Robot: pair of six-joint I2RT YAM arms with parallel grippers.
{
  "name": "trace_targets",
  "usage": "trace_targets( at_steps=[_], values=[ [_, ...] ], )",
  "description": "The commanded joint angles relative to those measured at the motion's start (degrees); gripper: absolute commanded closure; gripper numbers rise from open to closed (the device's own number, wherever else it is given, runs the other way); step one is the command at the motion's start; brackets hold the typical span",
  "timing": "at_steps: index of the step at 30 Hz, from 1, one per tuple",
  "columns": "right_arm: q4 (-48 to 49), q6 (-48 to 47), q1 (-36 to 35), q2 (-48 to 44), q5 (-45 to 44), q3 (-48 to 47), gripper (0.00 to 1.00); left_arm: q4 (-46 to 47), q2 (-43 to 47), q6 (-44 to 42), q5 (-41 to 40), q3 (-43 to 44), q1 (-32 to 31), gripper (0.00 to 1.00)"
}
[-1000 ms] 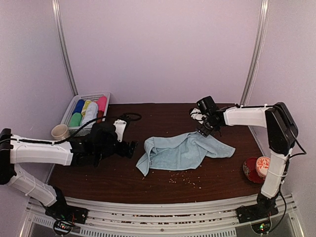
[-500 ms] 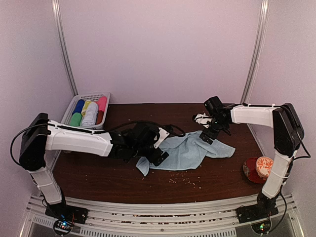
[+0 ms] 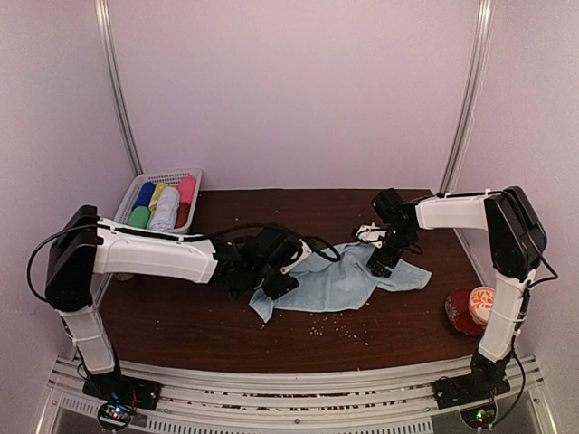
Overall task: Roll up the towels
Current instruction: Pick up the towel from the center of the board.
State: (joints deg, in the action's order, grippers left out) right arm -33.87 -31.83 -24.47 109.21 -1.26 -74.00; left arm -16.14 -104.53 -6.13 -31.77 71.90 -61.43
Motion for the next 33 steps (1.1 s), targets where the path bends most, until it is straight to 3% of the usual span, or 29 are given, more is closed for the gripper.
trace_targets(
  at_steps=[1,5,6,11,13,20,24,25,28,33],
  values=[
    [-1.90,-0.58,-0.23,2.23,0.91,-0.80,0.00,-1.53,-2.40,-3.26,-1.50,2.30,2.25,0.21],
    [-2.11,-0.76,-0.47,2.93,0.84,-0.81,0.00,-3.36,-4.09,-4.06,-1.28,3.47,3.46,0.29],
    [-2.16,-0.77,-0.49,3.00,0.82,-0.82,0.00,-3.52,-4.32,-4.06,-2.01,3.44,3.69,0.36],
    [-2.16,-1.05,-0.55,3.02,0.77,-0.72,0.00,-2.50,-3.46,-4.15,-4.21,2.25,4.71,0.91],
    [-2.17,-1.12,-0.57,3.21,0.61,-0.63,0.00,-1.52,-2.27,-3.57,-5.01,1.23,4.98,1.00],
    [-1.42,-1.03,-0.58,4.54,-2.02,-0.28,0.00,3.37,5.11,4.97,-7.46,-6.66,11.50,1.00],
    [-0.79,-1.04,-0.66,4.76,-3.31,-0.10,0.00,6.40,8.34,8.79,-4.39,-10.72,17.15,0.99],
    [-0.70,-1.04,-0.67,4.82,-3.53,-0.03,0.00,6.61,8.45,9.35,-3.33,-10.89,18.33,0.93],
    [-0.43,-1.35,-0.84,4.66,-3.59,0.21,0.00,4.72,6.77,11.15,-2.26,-9.70,21.12,0.57],
    [-0.15,-2.03,-0.93,3.13,-2.01,0.43,0.00,3.84,6.69,12.50,-1.47,-9.05,21.43,0.25]
  ],
)
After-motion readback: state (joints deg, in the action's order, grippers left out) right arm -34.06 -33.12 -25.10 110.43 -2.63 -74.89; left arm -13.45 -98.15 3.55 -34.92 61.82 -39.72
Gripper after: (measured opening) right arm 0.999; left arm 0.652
